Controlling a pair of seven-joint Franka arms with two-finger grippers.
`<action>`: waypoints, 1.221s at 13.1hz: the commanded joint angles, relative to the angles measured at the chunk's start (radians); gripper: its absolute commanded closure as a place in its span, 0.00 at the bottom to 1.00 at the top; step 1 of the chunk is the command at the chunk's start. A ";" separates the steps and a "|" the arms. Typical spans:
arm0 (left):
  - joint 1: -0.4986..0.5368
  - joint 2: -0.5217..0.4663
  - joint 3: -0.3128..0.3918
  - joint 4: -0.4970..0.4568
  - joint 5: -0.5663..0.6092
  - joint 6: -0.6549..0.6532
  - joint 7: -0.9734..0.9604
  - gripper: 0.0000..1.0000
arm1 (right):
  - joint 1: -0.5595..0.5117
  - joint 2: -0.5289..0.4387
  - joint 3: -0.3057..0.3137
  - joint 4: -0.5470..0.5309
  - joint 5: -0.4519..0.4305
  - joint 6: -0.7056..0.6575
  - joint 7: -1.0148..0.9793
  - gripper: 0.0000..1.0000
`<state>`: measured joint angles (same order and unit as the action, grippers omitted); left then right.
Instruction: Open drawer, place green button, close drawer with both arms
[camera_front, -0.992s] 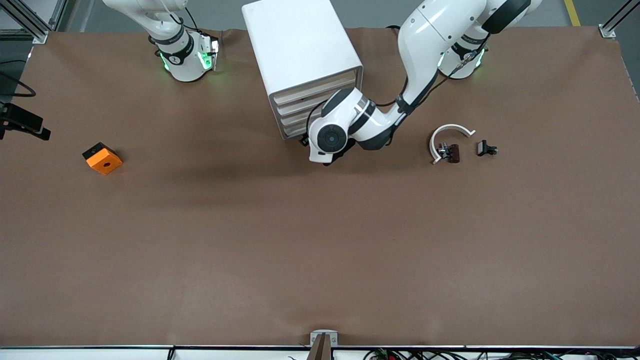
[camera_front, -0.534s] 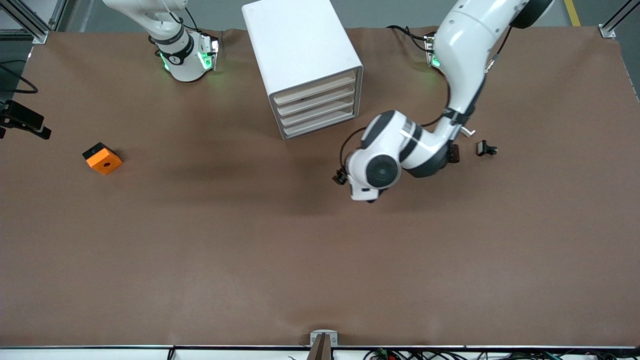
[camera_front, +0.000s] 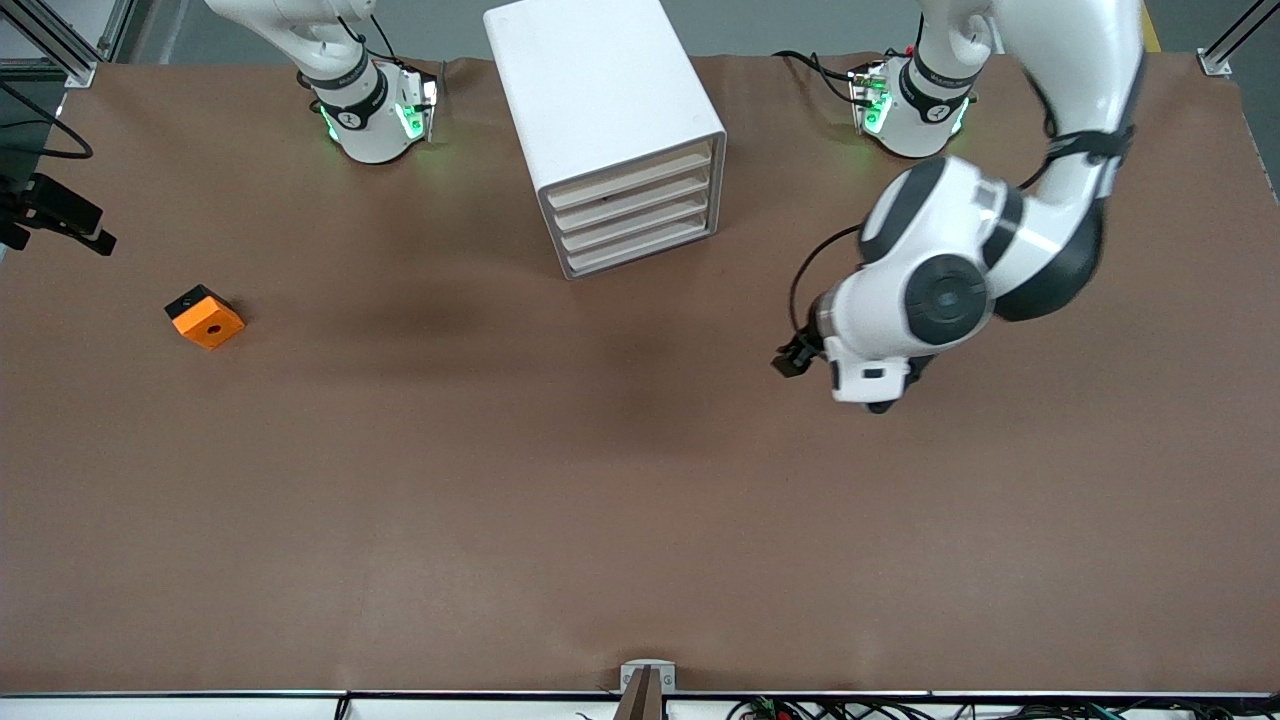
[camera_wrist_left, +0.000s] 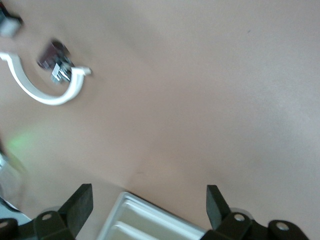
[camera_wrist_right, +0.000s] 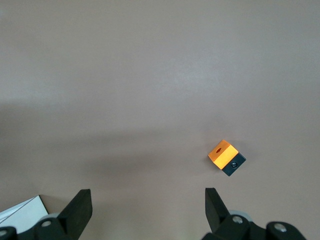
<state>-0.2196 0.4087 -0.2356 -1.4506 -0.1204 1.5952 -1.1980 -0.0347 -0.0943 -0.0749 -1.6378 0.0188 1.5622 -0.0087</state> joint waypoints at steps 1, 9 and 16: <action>0.066 -0.105 -0.004 -0.039 0.014 -0.085 0.180 0.00 | -0.002 -0.021 0.004 -0.022 0.010 0.009 0.022 0.00; 0.063 -0.441 0.309 -0.295 0.018 -0.167 0.921 0.00 | -0.013 -0.019 0.004 -0.007 0.027 -0.019 0.022 0.00; 0.114 -0.453 0.401 -0.346 0.122 -0.013 1.324 0.00 | -0.011 -0.019 0.007 0.013 0.024 -0.034 0.019 0.00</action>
<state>-0.1184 -0.0246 0.1692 -1.7505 -0.0201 1.5162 0.0698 -0.0352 -0.0993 -0.0768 -1.6306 0.0346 1.5415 0.0011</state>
